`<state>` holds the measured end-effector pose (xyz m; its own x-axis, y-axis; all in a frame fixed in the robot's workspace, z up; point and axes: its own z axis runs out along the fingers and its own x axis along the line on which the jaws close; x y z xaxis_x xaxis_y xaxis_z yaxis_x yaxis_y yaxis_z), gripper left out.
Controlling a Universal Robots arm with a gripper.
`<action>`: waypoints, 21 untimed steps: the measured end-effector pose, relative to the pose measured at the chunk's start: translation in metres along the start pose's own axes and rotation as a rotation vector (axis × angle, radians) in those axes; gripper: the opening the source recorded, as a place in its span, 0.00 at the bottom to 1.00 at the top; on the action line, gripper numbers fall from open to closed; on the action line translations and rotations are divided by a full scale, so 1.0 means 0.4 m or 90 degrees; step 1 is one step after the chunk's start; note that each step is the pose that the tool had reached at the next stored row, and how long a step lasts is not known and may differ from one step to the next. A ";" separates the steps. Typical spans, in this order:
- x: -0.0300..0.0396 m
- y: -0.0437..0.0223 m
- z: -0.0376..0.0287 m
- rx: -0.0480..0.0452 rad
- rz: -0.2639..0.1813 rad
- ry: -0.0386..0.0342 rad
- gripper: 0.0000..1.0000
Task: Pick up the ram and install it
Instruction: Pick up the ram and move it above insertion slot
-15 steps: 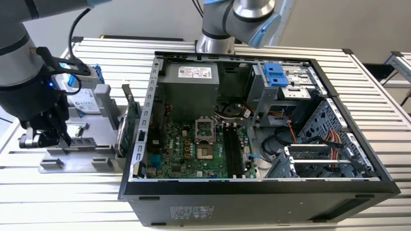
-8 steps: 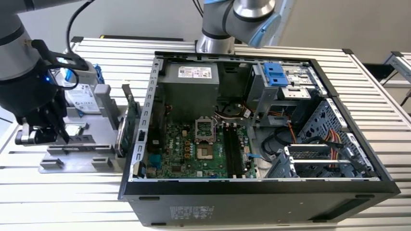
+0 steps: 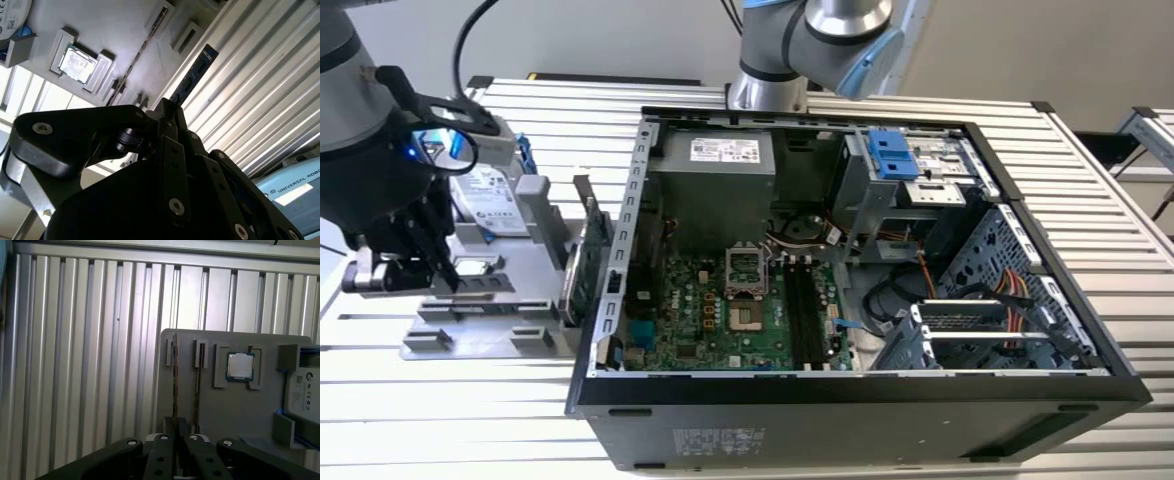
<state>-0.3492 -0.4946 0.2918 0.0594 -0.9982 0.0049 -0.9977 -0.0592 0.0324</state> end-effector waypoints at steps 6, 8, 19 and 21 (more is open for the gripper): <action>0.000 0.001 -0.019 0.0000 0.001 0.0000 0.00; 0.000 0.001 -0.025 0.0000 0.001 0.0000 0.00; 0.000 0.002 -0.063 0.0000 0.001 0.0000 0.00; 0.000 0.003 -0.070 -0.0001 0.001 0.0000 0.00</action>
<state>-0.3493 -0.4945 0.3198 0.0577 -0.9983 0.0050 -0.9978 -0.0575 0.0325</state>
